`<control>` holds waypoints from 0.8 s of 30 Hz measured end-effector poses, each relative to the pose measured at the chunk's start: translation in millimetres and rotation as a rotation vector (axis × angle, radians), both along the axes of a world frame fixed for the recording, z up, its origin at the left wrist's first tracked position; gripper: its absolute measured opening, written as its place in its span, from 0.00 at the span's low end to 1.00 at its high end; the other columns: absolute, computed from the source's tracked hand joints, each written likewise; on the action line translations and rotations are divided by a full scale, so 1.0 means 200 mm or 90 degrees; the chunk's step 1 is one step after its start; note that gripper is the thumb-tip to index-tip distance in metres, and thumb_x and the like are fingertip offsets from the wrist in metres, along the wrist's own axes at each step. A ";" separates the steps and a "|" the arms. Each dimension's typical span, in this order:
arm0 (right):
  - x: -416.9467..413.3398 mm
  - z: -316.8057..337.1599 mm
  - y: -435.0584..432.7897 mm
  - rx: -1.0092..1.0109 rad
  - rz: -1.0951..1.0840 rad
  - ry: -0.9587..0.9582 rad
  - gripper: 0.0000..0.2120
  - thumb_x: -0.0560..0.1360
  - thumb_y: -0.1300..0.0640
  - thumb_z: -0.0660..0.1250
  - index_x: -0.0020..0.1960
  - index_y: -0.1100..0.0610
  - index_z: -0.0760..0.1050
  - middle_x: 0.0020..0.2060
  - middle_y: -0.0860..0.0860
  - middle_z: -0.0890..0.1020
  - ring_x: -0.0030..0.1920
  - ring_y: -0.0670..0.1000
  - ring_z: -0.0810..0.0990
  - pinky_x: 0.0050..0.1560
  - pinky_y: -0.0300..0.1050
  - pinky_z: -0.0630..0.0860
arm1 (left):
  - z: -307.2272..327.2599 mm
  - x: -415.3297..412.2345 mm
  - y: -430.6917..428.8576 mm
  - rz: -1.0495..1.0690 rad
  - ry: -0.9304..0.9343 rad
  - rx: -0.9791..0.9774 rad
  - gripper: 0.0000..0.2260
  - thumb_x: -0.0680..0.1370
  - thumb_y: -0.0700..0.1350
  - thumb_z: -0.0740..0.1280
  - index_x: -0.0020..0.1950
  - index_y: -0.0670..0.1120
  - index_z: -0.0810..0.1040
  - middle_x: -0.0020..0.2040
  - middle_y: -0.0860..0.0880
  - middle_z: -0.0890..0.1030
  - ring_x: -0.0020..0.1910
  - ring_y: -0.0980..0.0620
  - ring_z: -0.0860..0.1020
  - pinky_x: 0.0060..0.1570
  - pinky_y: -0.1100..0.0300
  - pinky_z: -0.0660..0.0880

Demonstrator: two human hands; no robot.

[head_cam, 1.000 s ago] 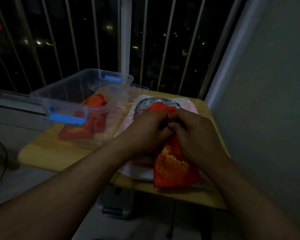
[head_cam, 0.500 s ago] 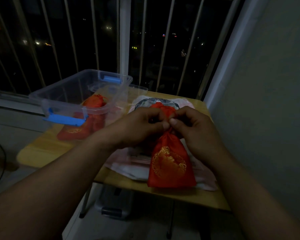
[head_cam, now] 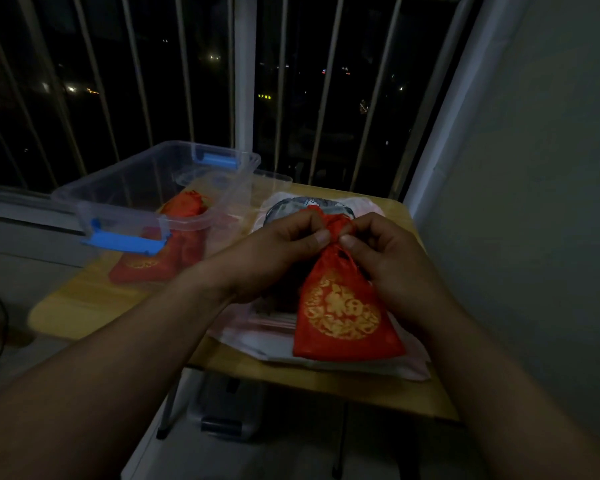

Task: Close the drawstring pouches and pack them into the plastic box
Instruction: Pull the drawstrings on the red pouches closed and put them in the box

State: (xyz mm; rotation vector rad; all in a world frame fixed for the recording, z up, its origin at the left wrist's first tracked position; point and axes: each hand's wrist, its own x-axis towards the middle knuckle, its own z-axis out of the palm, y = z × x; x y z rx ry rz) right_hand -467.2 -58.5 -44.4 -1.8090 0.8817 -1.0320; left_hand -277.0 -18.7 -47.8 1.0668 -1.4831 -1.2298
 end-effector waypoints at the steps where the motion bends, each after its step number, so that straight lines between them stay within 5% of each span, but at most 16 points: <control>1: 0.00 0.00 0.00 0.000 -0.002 0.002 0.05 0.82 0.58 0.67 0.50 0.51 0.80 0.39 0.43 0.84 0.41 0.42 0.83 0.41 0.37 0.77 | 0.00 0.00 0.01 -0.002 0.011 0.005 0.06 0.85 0.44 0.61 0.53 0.42 0.72 0.42 0.45 0.76 0.40 0.46 0.74 0.42 0.53 0.73; 4: -0.01 0.01 -0.01 -0.002 -0.012 0.011 0.05 0.83 0.59 0.66 0.50 0.51 0.80 0.43 0.46 0.86 0.45 0.46 0.85 0.47 0.44 0.81 | 0.02 0.00 0.03 -0.016 0.035 0.033 0.06 0.86 0.43 0.59 0.52 0.44 0.71 0.39 0.47 0.77 0.37 0.49 0.76 0.38 0.57 0.77; 7: -0.03 0.02 -0.01 0.014 0.001 0.010 0.05 0.83 0.60 0.65 0.52 0.53 0.79 0.46 0.52 0.87 0.48 0.52 0.87 0.53 0.53 0.82 | 0.03 0.00 0.03 -0.008 0.003 0.043 0.09 0.86 0.43 0.59 0.56 0.37 0.73 0.42 0.44 0.80 0.41 0.46 0.79 0.45 0.53 0.82; 11: -0.05 0.01 -0.03 -0.029 -0.036 0.027 0.07 0.83 0.59 0.65 0.49 0.50 0.78 0.33 0.39 0.82 0.33 0.37 0.79 0.38 0.37 0.72 | 0.02 0.01 0.05 -0.013 -0.086 0.020 0.13 0.87 0.44 0.59 0.60 0.33 0.72 0.45 0.45 0.82 0.45 0.44 0.80 0.49 0.48 0.78; 16: -0.04 -0.01 -0.04 -0.051 -0.086 0.069 0.05 0.83 0.56 0.65 0.49 0.50 0.78 0.34 0.44 0.80 0.30 0.38 0.73 0.38 0.42 0.69 | 0.00 -0.03 0.06 0.051 -0.090 -0.003 0.13 0.86 0.46 0.60 0.56 0.35 0.72 0.42 0.42 0.82 0.40 0.44 0.81 0.44 0.47 0.78; 20: -0.03 0.00 -0.04 -0.032 -0.133 0.026 0.06 0.82 0.55 0.67 0.47 0.49 0.79 0.42 0.48 0.84 0.41 0.47 0.82 0.42 0.51 0.79 | 0.01 -0.05 0.06 0.061 -0.050 0.061 0.18 0.83 0.56 0.63 0.57 0.41 0.76 0.43 0.45 0.84 0.42 0.45 0.84 0.46 0.49 0.82; 24: 0.00 0.02 -0.03 -0.033 -0.145 0.012 0.05 0.82 0.55 0.68 0.48 0.49 0.80 0.45 0.49 0.85 0.47 0.50 0.84 0.50 0.55 0.82 | -0.01 -0.06 0.04 0.077 -0.106 0.042 0.11 0.83 0.50 0.67 0.46 0.44 0.79 0.42 0.45 0.82 0.42 0.47 0.81 0.50 0.46 0.79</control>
